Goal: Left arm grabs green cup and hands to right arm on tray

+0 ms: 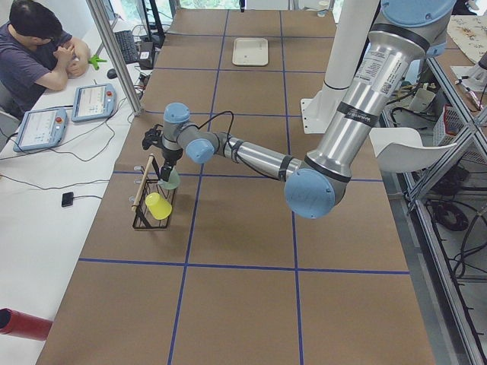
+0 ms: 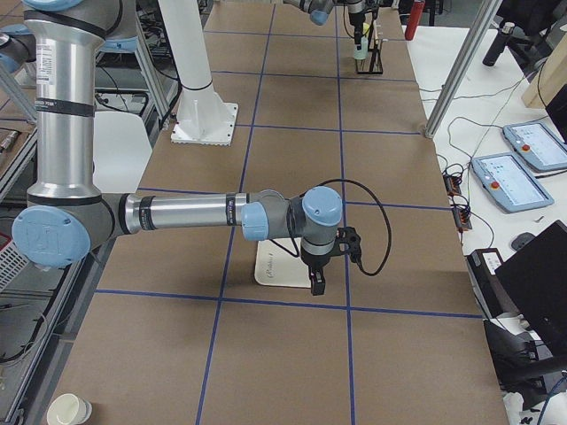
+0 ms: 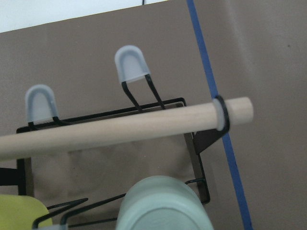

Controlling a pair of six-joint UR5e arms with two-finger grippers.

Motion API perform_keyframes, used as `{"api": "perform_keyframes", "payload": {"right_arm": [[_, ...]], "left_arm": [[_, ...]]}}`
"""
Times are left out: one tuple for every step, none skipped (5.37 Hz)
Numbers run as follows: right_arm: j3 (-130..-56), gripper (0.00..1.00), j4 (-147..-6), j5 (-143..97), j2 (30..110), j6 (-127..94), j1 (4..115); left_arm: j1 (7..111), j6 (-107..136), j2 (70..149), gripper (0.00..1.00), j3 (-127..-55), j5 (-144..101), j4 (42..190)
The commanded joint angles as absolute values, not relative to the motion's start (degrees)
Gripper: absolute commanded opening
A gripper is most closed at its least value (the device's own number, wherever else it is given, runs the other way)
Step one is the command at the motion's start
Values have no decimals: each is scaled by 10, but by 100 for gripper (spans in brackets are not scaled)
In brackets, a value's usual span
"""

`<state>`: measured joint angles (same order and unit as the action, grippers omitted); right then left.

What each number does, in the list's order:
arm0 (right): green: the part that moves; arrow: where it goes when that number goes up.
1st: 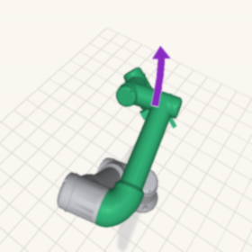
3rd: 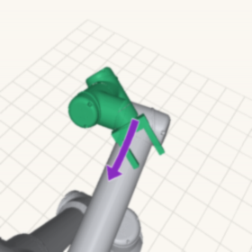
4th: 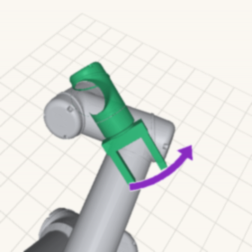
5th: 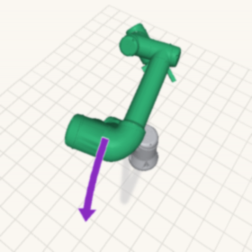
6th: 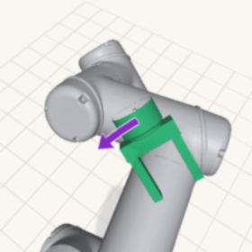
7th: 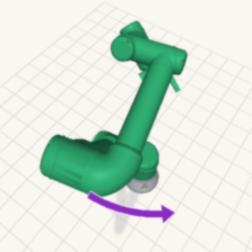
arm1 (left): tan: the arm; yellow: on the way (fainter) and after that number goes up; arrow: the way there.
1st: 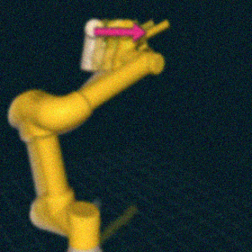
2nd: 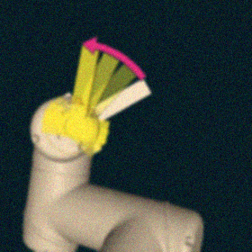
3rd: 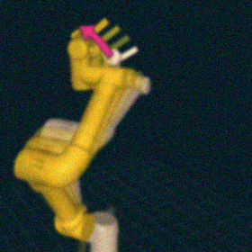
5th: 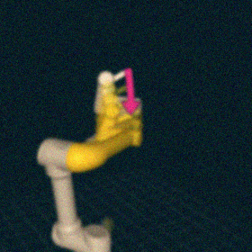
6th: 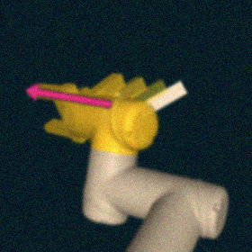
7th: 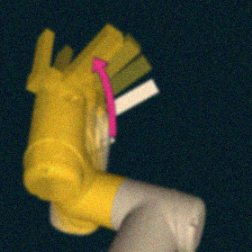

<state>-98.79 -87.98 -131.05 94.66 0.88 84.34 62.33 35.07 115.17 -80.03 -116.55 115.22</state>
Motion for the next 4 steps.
{"api": "perform_keyframes", "payload": {"right_arm": [[-988,100,-880,-1310,947,9,844],[-989,100,-880,-1310,947,9,844],[-989,100,-880,-1310,947,9,844],[-989,100,-880,-1310,947,9,844]], "left_arm": [[625,350,1151,41,-807,-1165,1152],[630,350,1151,32,-814,-1167,1152],[632,350,1143,28,-833,-1169,1151],[642,349,1131,26,-860,-1172,1150]]}}
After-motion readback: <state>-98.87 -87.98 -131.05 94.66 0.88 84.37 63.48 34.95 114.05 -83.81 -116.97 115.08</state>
